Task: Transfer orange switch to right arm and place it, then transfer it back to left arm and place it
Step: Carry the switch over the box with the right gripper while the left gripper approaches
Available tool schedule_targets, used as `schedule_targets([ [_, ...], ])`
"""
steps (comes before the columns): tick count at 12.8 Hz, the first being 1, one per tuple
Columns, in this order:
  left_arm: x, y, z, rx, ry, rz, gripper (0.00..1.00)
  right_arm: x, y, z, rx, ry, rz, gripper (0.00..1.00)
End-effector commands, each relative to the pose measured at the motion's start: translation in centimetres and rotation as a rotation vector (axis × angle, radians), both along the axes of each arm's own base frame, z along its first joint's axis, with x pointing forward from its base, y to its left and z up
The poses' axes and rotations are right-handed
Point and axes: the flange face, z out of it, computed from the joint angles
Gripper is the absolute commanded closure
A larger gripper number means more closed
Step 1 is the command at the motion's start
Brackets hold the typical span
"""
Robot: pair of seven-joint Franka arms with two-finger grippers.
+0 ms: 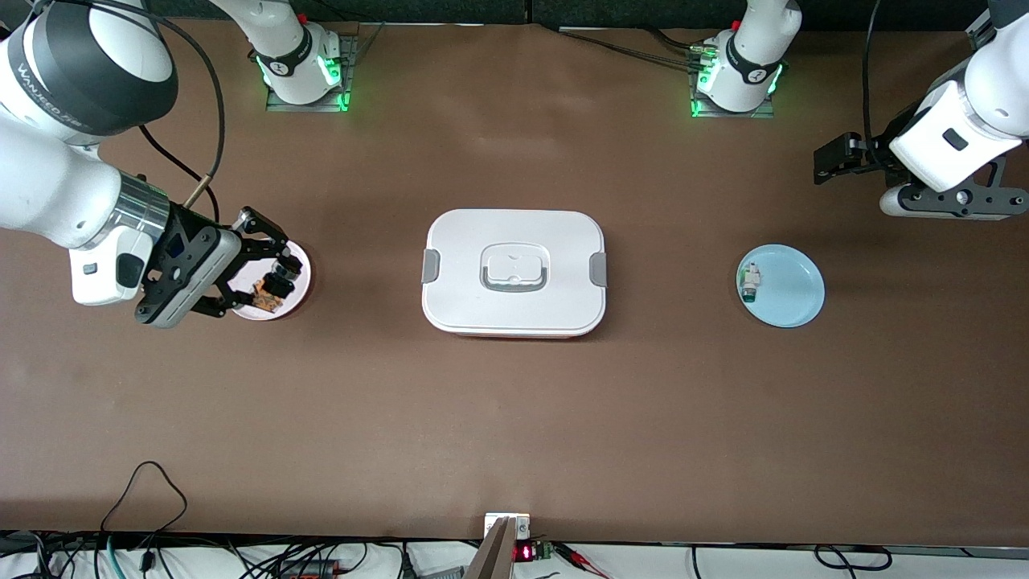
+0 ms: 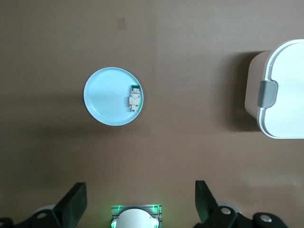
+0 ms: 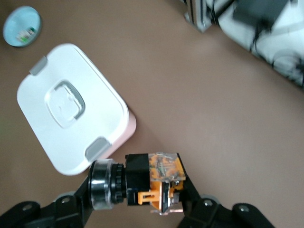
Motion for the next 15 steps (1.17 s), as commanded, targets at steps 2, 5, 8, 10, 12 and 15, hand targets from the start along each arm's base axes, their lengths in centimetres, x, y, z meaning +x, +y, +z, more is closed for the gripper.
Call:
schedule_targets([
  [2,-0.7,-2.3,1.1,-0.013,0.002,-0.011,0.0,0.1,1.6,0.3,0.192,-0.16,0.201,0.77],
  [5,-1.4,-3.3,1.4,-0.007,0.02,0.012,0.0,0.0,2.4,0.8,0.334,-0.241,0.303,0.77],
  [8,-2.3,-6.9,1.1,-0.064,0.054,-0.057,0.0,-0.8,5.6,0.6,0.456,-0.262,0.392,0.77],
  [10,-2.7,-8.7,1.0,-0.07,0.056,-0.091,0.0,-1.1,8.1,-0.4,0.545,-0.272,0.44,0.77],
  [12,-3.1,-9.3,1.1,-0.077,0.061,-0.108,0.0,-1.5,11.1,-1.6,0.643,-0.265,0.46,0.77],
  [15,-3.4,-11.7,0.4,-0.265,0.146,-0.124,0.0,-1.8,15.0,-4.1,0.803,-0.265,0.47,0.77],
])
